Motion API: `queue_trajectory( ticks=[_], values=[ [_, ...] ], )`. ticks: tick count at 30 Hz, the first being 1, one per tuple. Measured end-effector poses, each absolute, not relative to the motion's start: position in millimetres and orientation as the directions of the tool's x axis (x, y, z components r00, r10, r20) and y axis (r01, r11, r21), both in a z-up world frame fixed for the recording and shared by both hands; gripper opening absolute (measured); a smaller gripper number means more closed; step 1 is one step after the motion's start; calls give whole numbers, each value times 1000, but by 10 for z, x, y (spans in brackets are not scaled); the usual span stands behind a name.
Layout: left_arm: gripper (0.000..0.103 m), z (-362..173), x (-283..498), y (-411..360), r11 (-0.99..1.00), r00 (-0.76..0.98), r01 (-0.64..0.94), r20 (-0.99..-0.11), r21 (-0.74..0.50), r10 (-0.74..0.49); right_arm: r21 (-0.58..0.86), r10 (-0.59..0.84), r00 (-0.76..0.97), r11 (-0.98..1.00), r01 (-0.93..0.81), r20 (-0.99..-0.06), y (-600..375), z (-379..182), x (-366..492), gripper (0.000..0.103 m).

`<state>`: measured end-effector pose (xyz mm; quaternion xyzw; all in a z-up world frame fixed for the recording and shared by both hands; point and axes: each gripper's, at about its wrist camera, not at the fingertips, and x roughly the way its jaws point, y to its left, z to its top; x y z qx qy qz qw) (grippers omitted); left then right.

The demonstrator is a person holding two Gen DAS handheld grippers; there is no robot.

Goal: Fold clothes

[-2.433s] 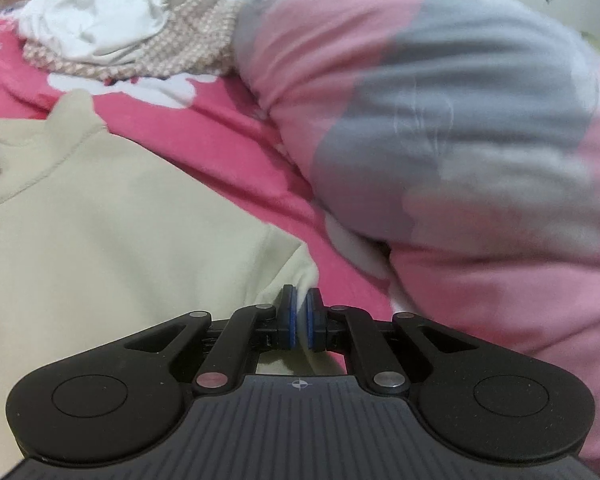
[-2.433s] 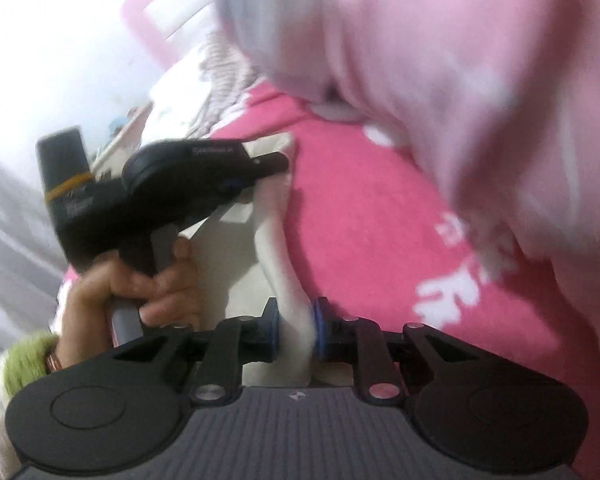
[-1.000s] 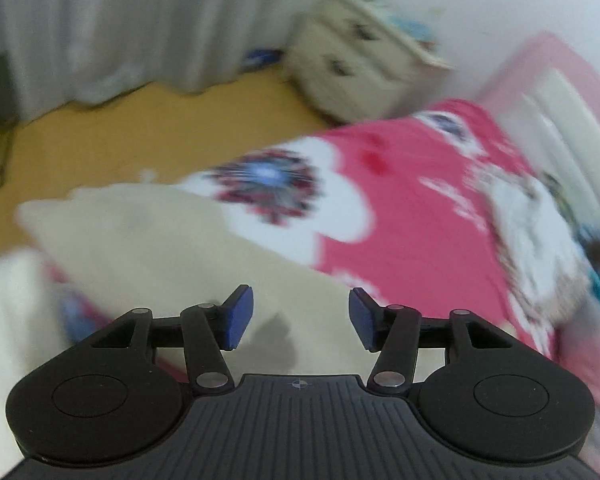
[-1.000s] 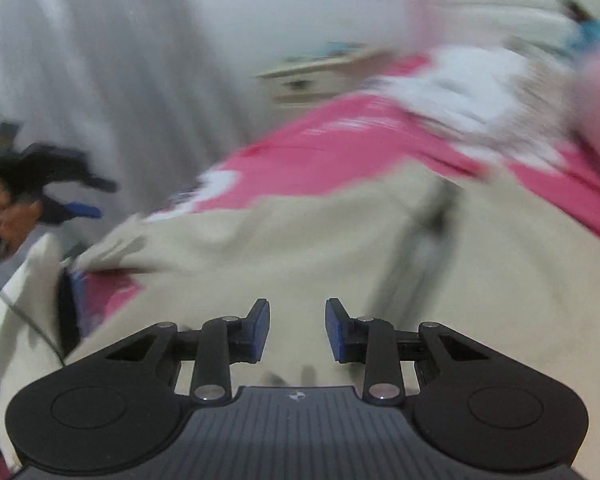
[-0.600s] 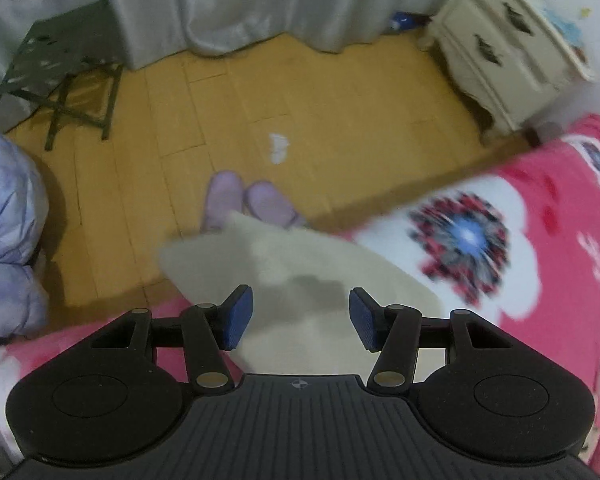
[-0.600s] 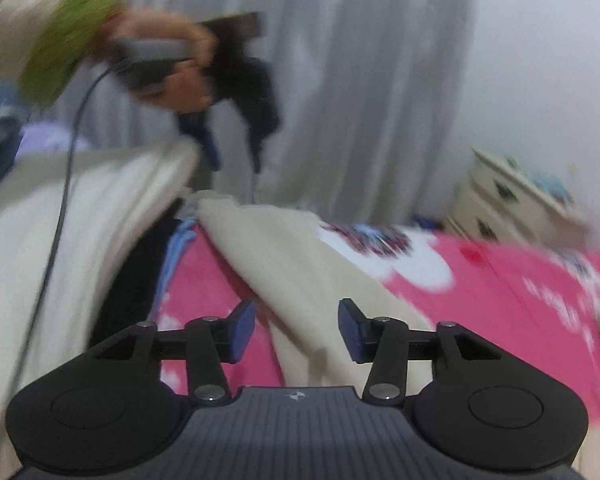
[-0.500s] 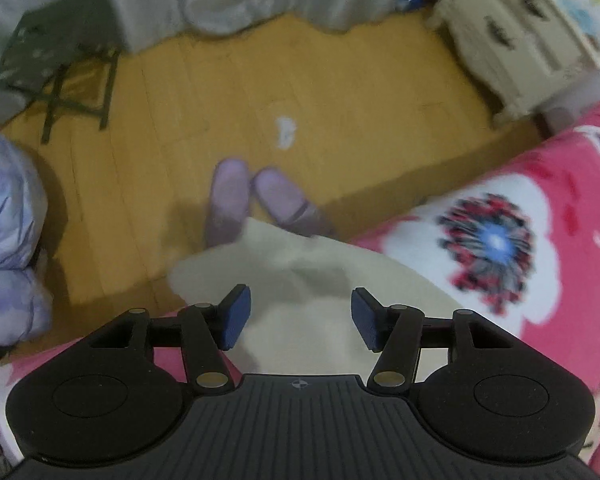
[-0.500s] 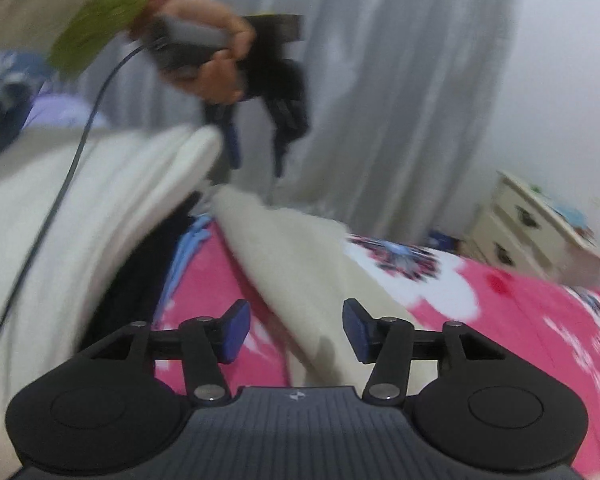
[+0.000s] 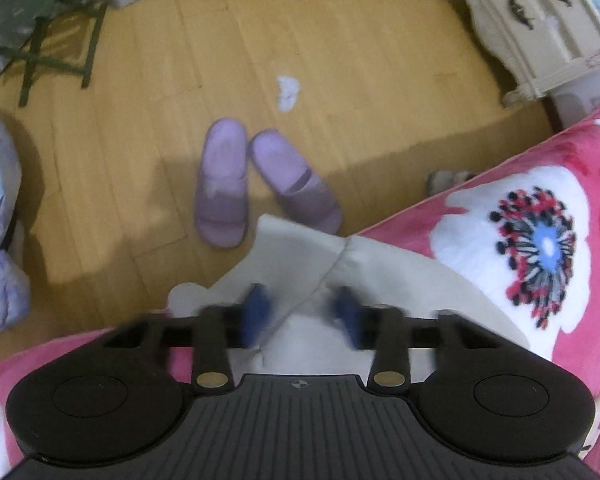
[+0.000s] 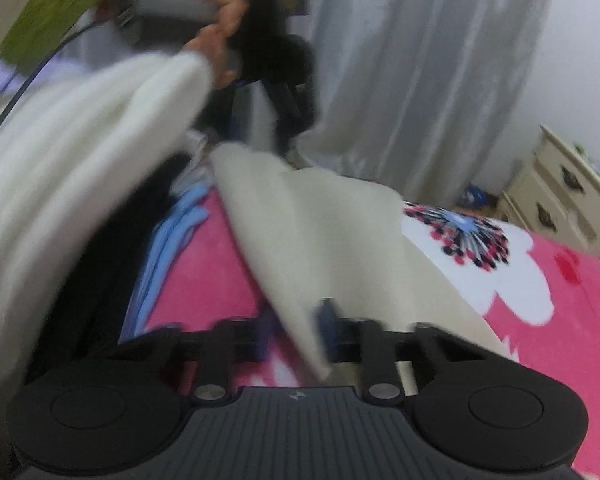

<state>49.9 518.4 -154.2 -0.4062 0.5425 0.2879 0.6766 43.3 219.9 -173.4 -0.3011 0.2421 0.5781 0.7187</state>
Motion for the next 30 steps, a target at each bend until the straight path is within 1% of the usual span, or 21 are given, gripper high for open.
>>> queue_trajectory(
  ticks=[1, 3, 8, 11, 14, 19, 22, 26, 28, 29, 30],
  values=[
    [14, -1506, 509, 5174, 514, 253, -825, -967, -235, -37, -139, 692, 218, 169, -976, -688, 2182, -1708, 450, 10],
    [10, -1387, 530, 5133, 539, 275, -810, -961, -230, 4, -111, 708, 223, 201, -973, -670, 2134, -1633, 482, 9],
    [8, -896, 556, 4971, 580, 371, -774, -925, -255, 88, -29, 750, 238, 281, -959, -617, 1977, -1423, 549, 9],
    [8, -519, 589, 4753, 623, 462, -725, -878, -293, 124, 53, 777, 251, 343, -938, -578, 1831, -1304, 611, 9],
    [8, -112, 614, 4472, 668, 558, -660, -820, -343, 130, 143, 798, 285, 416, -898, -531, 1647, -1197, 672, 9],
    [8, 423, 639, 3847, 745, 702, -522, -705, -415, 99, 270, 818, 371, 514, -814, -439, 1273, -1062, 675, 9],
    [8, 582, 694, 3431, 787, 755, -422, -654, -450, 30, 329, 816, 409, 549, -768, -408, 1072, -1013, 614, 9],
    [8, 621, 778, 2793, 848, 788, -271, -611, -456, -77, 382, 806, 444, 581, -718, -391, 835, -987, 505, 9],
    [8, 606, 792, 2488, 869, 792, -196, -596, -455, -133, 417, 802, 441, 589, -692, -402, 708, -989, 474, 12],
    [8, 582, 785, 2367, 878, 791, -165, -592, -449, -154, 446, 801, 431, 593, -671, -416, 629, -993, 471, 18],
    [8, 549, 771, 2239, 885, 789, -131, -587, -446, -179, 477, 799, 420, 596, -646, -429, 535, -995, 467, 37]
  ],
)
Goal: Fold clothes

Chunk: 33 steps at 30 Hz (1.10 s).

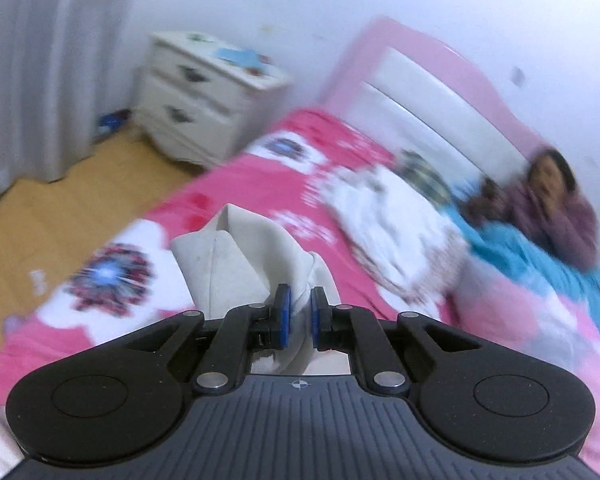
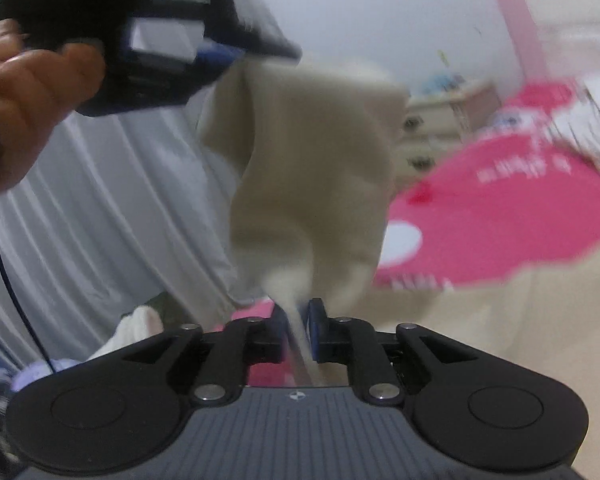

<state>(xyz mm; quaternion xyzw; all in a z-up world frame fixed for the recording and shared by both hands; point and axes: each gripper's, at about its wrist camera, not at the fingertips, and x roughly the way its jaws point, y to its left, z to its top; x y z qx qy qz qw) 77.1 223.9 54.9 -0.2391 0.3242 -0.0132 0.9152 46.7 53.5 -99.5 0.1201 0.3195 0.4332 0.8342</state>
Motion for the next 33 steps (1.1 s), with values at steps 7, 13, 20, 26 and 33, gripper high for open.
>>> queue_trajectory(
  ticks=[7, 13, 20, 26, 33],
  values=[
    [9, 4, 602, 1446, 904, 718, 23, -621, -428, -313, 651, 762, 271, 644, -402, -588, -746, -1065, 420, 52],
    [10, -646, 218, 719, 939, 671, 157, -665, -306, -329, 677, 645, 315, 736, -13, -696, -2007, -1313, 323, 54],
    [31, -984, -466, 60, 911, 661, 411, -677, -35, -324, 773, 642, 458, 606, 187, -615, -2664, -1450, 211, 54],
    [57, -895, -996, -22, 863, 697, 505, -604, 31, -386, 795, 702, 385, 576, 190, -600, -2543, -1656, 306, 54],
    [57, -916, -808, -101, 885, 762, 428, -599, 183, -244, 807, 729, 347, 544, 230, -590, -2515, -1680, 374, 55]
  ],
)
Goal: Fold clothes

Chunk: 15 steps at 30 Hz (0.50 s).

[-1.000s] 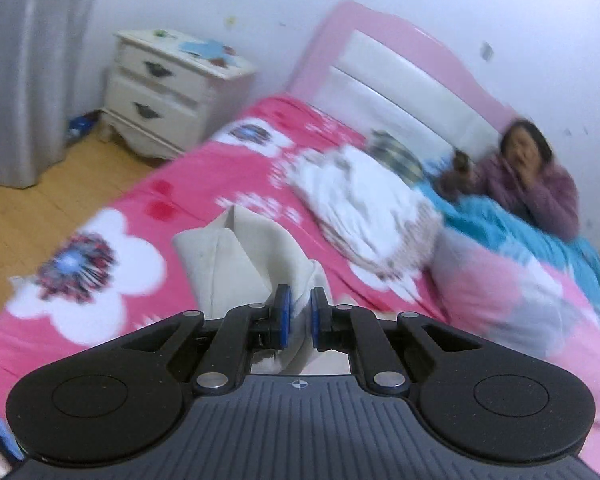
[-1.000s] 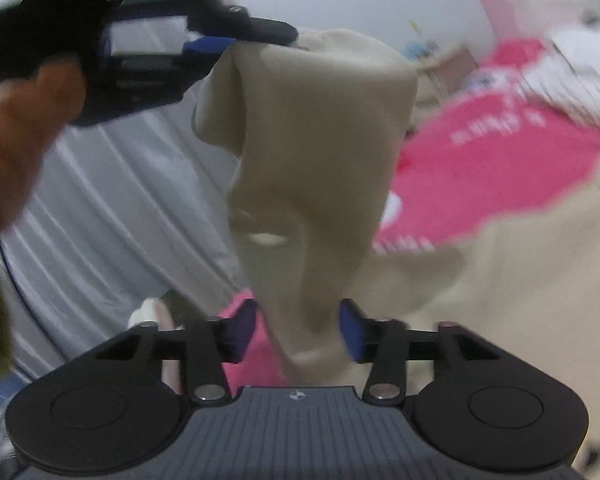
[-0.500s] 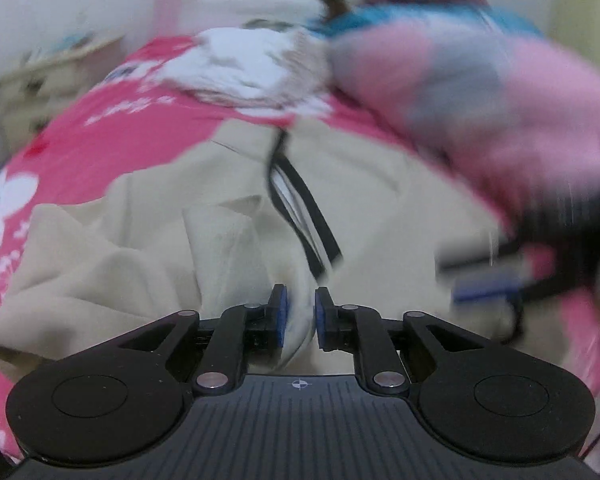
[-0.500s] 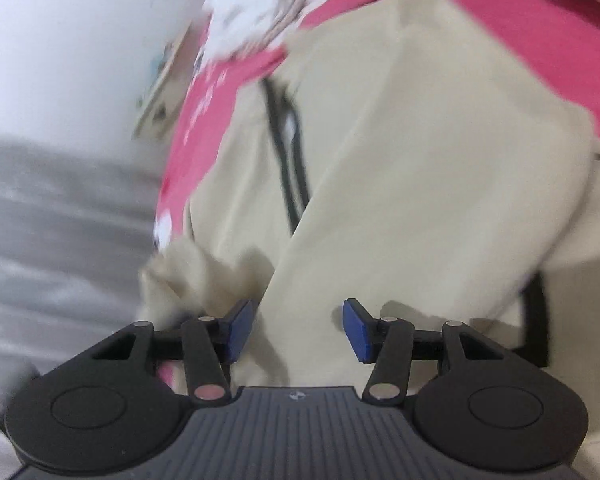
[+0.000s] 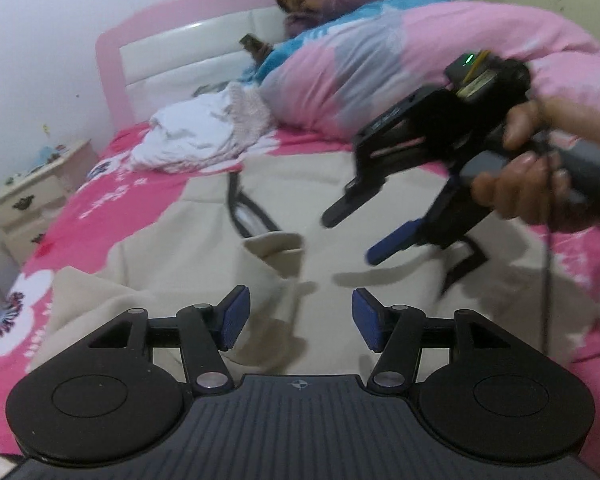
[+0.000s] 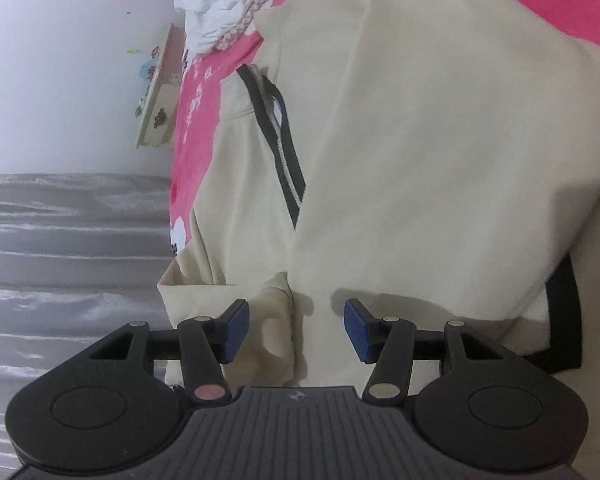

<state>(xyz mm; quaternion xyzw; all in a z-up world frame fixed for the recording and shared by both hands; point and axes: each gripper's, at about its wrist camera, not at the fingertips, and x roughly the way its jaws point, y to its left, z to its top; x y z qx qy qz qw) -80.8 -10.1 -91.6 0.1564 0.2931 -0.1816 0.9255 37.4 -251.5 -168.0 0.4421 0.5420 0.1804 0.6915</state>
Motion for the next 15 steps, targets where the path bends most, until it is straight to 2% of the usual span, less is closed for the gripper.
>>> queue_trajectory(
  ticks=[3, 9, 10, 12, 15],
  values=[
    [56, -981, -656, -135, 899, 767, 384, -616, 212, -183, 803, 736, 325, 568, 180, -593, -2416, -1610, 412, 56],
    [17, -1043, -559, 6, 925, 746, 347, -643, 152, -175, 775, 738, 255, 625, 89, -625, -2138, -1586, 472, 55],
    [14, -1038, -570, 32, 923, 743, 356, -643, 146, -185, 779, 743, 244, 619, 104, -623, -2109, -1620, 505, 55],
    [10, -999, -624, 91, 914, 738, 387, -635, 122, -227, 787, 751, 236, 597, 157, -616, -2108, -1685, 547, 54],
    [10, -942, -754, 173, 866, 698, 496, -622, 64, -354, 808, 773, 236, 555, 198, -589, -2194, -1698, 540, 52]
  ],
)
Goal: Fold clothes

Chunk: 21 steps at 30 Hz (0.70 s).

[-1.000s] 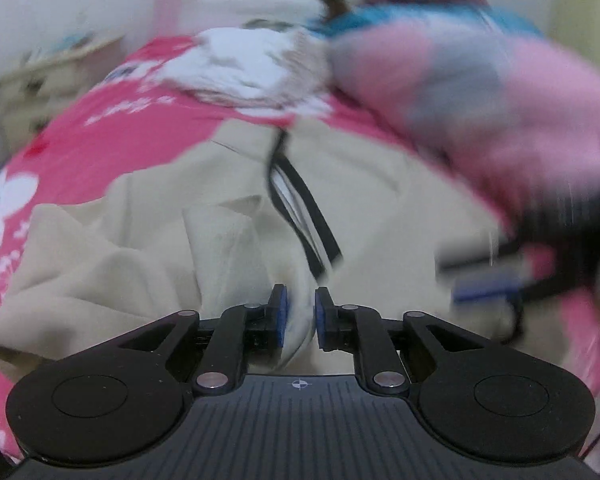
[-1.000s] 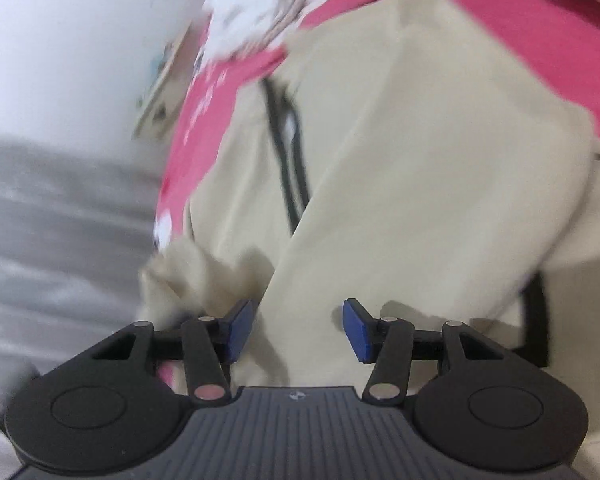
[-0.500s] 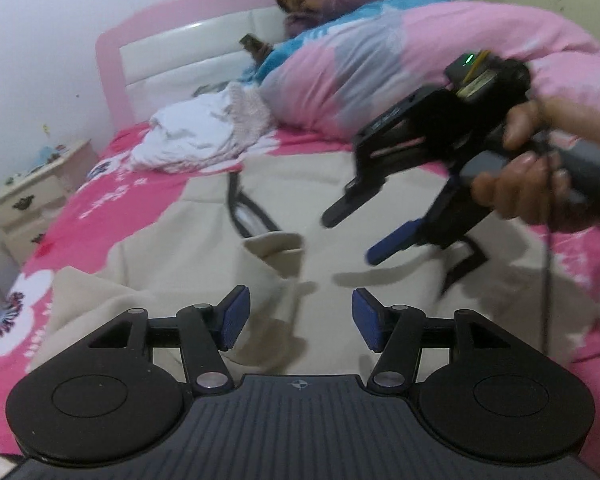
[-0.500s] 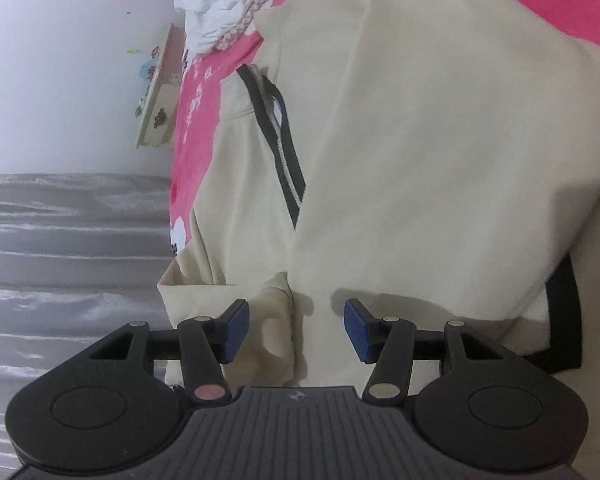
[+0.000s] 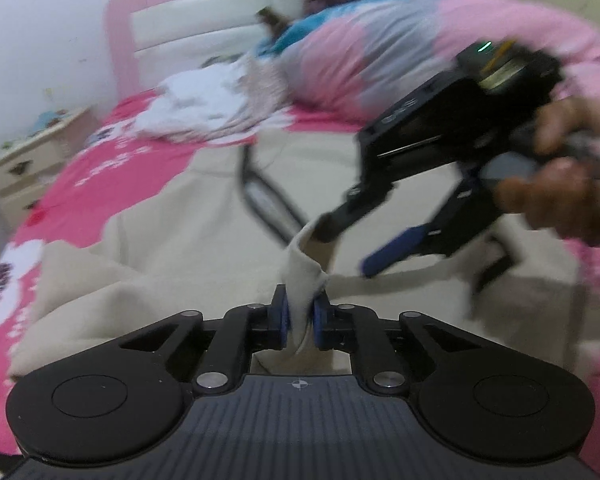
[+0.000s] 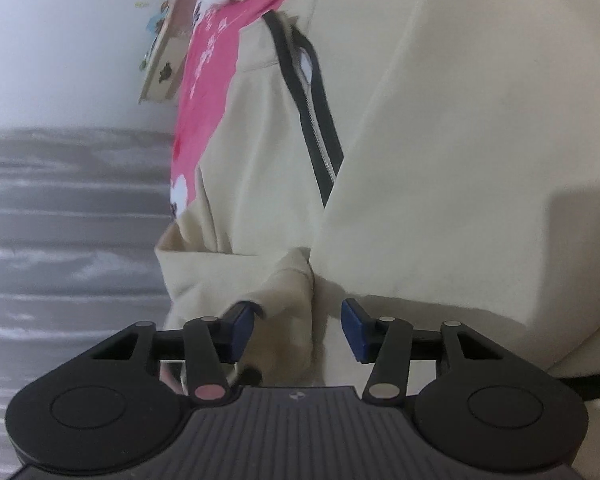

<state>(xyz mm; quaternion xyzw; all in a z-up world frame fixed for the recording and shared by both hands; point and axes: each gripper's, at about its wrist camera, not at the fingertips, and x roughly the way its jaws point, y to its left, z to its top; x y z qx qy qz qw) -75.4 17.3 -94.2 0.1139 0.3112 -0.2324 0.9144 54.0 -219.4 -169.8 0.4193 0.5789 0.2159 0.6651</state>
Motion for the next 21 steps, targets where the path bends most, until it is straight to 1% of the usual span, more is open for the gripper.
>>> queue_trajectory(
  ticks=[2, 4, 7, 8, 9, 11, 15, 19, 20, 21],
  values=[
    [10, -993, -833, 148, 817, 665, 570, -634, 91, -394, 814, 781, 233, 539, 217, -579, -2267, -1705, 507, 52],
    [13, -1097, -898, 75, 779, 657, 607, -652, 158, -379, 805, 781, 210, 541, 244, -589, -2314, -1753, 492, 52],
    [14, -1235, -935, -3, 752, 663, 622, -658, 217, -358, 795, 779, 191, 542, 273, -597, -2380, -1815, 447, 54],
    [14, -1253, -939, -13, 754, 669, 617, -655, 225, -352, 796, 779, 196, 542, 269, -596, -2393, -1809, 431, 54],
    [14, -1256, -951, -15, 758, 674, 612, -651, 226, -350, 801, 780, 204, 539, 261, -592, -2408, -1794, 414, 56],
    [13, -1233, -959, 7, 773, 683, 597, -641, 214, -350, 819, 789, 229, 522, 237, -570, -2445, -1744, 381, 58],
    [9, -1074, -941, 133, 822, 691, 558, -614, 117, -382, 837, 805, 240, 494, 236, -542, -2444, -1719, 377, 60],
    [9, -837, -890, 202, 841, 706, 540, -560, 31, -432, 830, 816, 178, 509, 227, -549, -2206, -1799, 469, 59],
    [9, -804, -881, 195, 843, 709, 537, -553, 23, -437, 842, 830, 173, 491, 222, -530, -2161, -1800, 491, 55],
    [9, -780, -869, 185, 844, 711, 536, -548, 18, -441, 858, 846, 174, 470, 206, -505, -2136, -1772, 508, 40]
  ],
)
